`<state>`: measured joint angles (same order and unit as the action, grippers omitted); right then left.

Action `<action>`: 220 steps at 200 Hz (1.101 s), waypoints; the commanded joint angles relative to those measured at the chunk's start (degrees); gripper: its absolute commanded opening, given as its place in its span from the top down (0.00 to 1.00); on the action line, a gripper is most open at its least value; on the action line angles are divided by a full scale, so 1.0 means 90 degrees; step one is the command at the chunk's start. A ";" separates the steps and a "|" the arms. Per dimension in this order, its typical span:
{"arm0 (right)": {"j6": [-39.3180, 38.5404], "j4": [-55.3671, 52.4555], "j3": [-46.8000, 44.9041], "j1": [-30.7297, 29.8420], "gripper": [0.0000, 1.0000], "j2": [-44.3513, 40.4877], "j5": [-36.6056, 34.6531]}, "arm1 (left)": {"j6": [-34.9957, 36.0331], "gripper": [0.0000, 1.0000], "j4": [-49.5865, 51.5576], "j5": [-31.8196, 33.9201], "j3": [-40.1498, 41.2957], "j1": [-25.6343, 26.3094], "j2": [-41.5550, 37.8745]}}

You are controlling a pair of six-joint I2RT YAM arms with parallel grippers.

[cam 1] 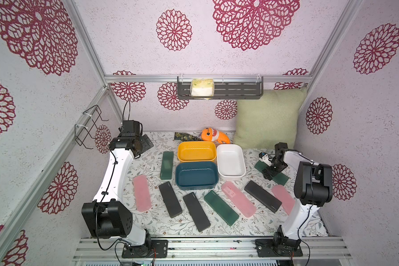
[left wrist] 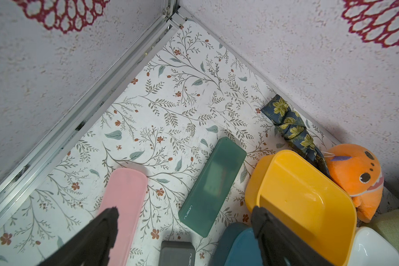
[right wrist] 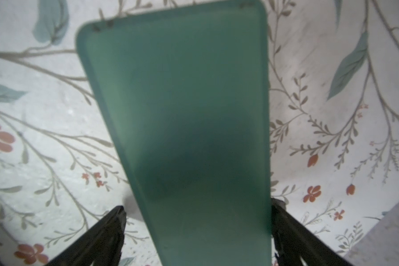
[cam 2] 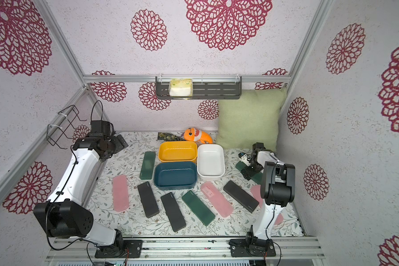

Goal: Place the pencil cases by color into the storage box
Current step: Pick up the pencil case from the center of the board.

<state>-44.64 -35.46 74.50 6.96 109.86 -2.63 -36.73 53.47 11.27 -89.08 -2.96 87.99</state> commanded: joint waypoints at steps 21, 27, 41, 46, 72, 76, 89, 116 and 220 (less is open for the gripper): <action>-0.0253 -0.0382 0.0091 0.0026 0.03 0.0201 0.0142 | -0.0001 0.03 -0.0028 0.0106 0.0064 -0.0043 -0.0031; -0.0276 -0.0386 0.0074 0.0018 0.05 0.0230 0.0188 | -0.0001 0.03 -0.0024 0.0108 0.0069 -0.0037 -0.0033; -0.0333 -0.0370 0.0047 0.0021 0.11 0.0290 0.0274 | -0.0011 0.03 -0.0027 0.0107 0.0073 -0.0042 -0.0039; -0.0333 -0.0352 0.0036 0.0023 0.13 0.0304 0.0291 | -0.0011 0.03 -0.0024 0.0107 0.0073 -0.0042 -0.0037; -0.0342 -0.0203 0.0017 0.0022 0.21 0.0352 0.0387 | -0.0024 0.03 -0.0024 0.0120 0.0083 -0.0042 -0.0057; -0.0342 -0.0176 0.0012 0.0023 0.23 0.0355 0.0390 | -0.0021 0.02 -0.0023 0.0125 0.0090 -0.0042 -0.0057; -0.0347 -0.0057 -0.0007 0.0019 0.27 0.0357 0.0391 | -0.0024 0.03 -0.0044 0.0152 0.0107 -0.0042 -0.0071; -0.0348 0.0224 -0.0020 0.0022 0.38 0.0369 0.0354 | 0.0011 0.03 -0.0263 0.0145 0.0249 -0.0042 -0.0131; 0.1014 0.1718 -0.0164 -0.0199 0.59 -0.0922 0.0553 | 0.0261 0.03 -0.1127 -0.0272 0.0698 -0.0047 0.0099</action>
<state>-41.71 -24.29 72.31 6.13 108.57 -0.03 -35.59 45.80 10.07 -82.76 -2.96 88.01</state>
